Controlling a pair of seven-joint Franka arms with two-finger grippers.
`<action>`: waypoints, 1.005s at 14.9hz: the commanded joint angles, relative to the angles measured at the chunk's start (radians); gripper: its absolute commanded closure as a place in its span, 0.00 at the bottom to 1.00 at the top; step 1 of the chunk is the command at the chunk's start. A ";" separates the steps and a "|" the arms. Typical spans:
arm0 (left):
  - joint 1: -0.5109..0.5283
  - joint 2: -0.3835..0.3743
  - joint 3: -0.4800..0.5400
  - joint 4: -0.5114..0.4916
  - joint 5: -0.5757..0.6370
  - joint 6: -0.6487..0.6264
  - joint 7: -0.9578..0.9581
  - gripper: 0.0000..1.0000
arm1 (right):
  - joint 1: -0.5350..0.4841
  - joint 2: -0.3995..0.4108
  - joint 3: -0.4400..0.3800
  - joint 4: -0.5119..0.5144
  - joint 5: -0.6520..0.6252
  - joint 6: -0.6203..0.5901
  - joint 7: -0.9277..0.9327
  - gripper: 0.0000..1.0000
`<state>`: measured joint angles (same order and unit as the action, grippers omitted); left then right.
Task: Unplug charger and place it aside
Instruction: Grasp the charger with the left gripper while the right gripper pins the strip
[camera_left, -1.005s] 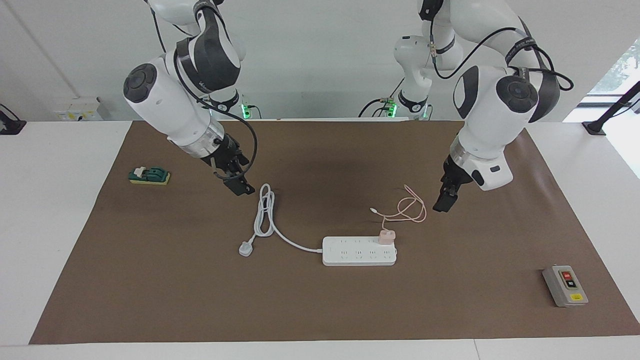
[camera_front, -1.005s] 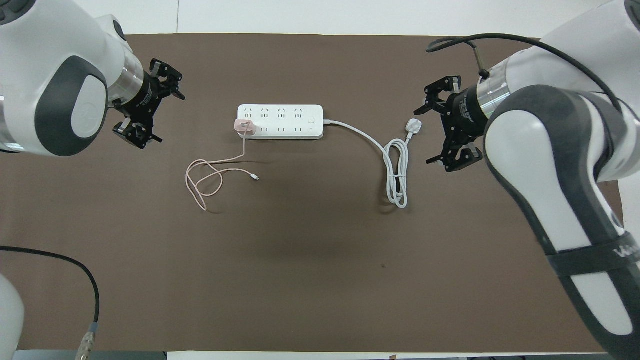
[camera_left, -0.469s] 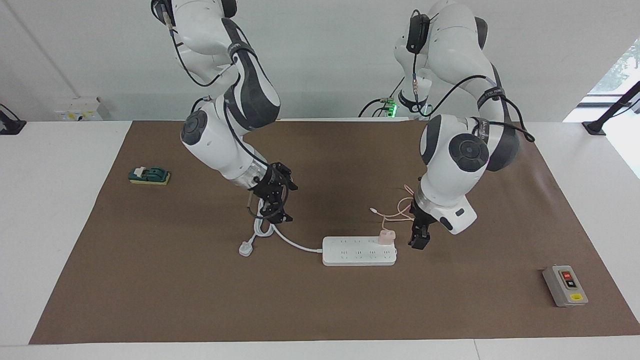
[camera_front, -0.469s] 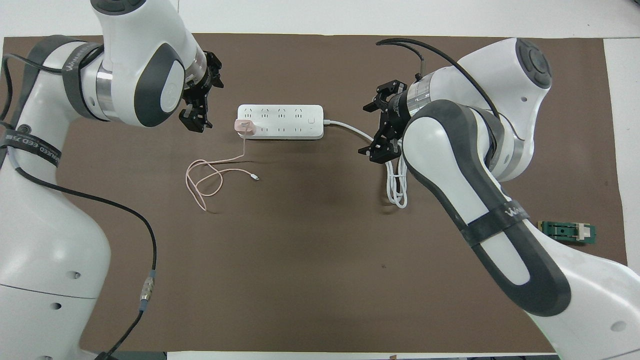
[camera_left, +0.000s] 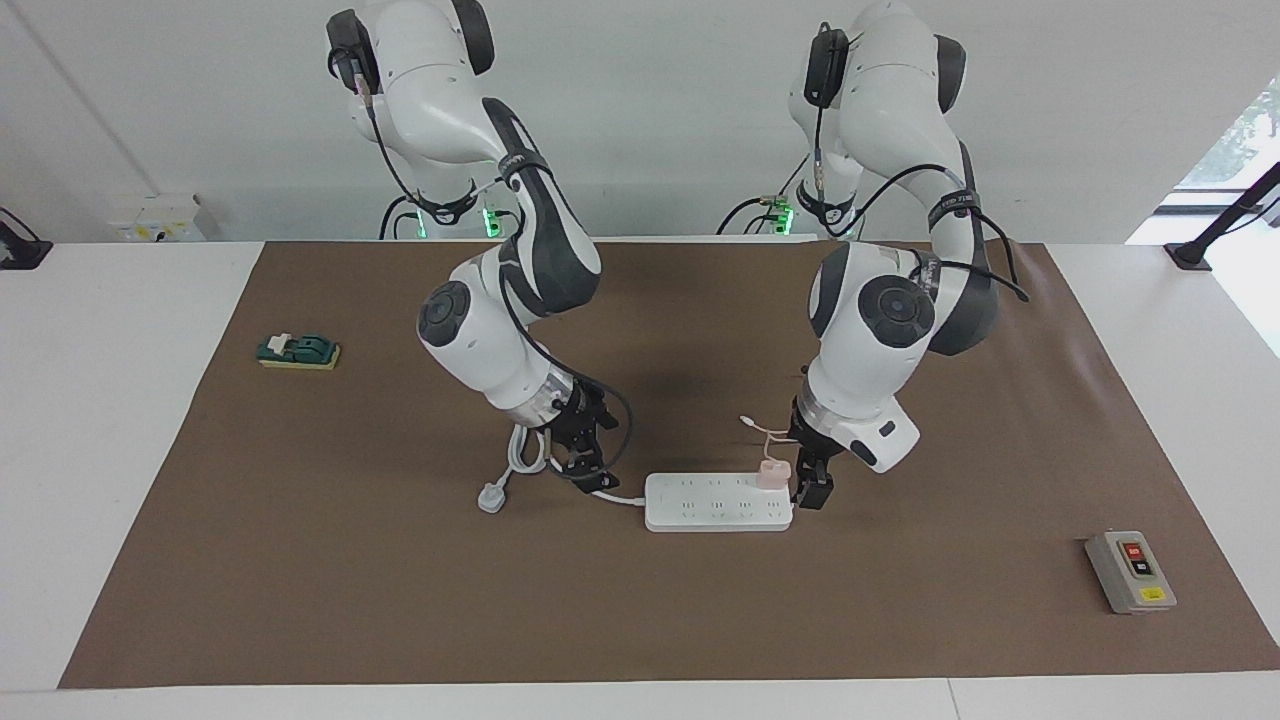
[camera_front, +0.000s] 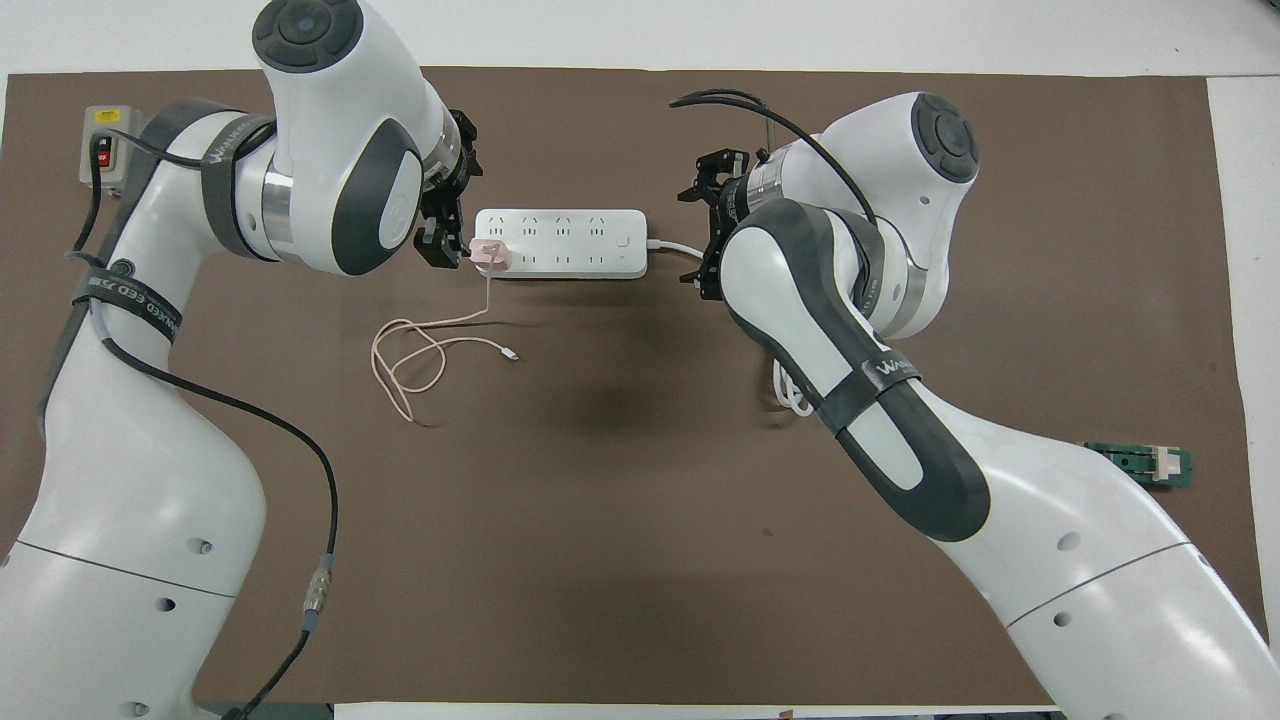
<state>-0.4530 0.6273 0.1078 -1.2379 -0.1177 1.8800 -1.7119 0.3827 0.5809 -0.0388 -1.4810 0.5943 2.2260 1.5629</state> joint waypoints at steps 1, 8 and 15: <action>-0.026 -0.070 0.021 -0.141 -0.011 0.079 -0.020 0.00 | 0.001 0.056 0.010 0.054 0.026 0.015 -0.053 0.00; -0.058 -0.077 0.023 -0.219 0.003 0.131 -0.041 0.00 | 0.013 0.244 0.023 0.271 0.090 -0.026 -0.032 0.00; -0.073 -0.077 0.024 -0.256 0.032 0.169 -0.066 0.04 | 0.035 0.243 0.023 0.242 0.107 -0.009 -0.030 0.00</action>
<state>-0.5021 0.5872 0.1112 -1.4322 -0.1009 2.0135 -1.7583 0.4093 0.8089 -0.0183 -1.2474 0.6696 2.2185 1.5346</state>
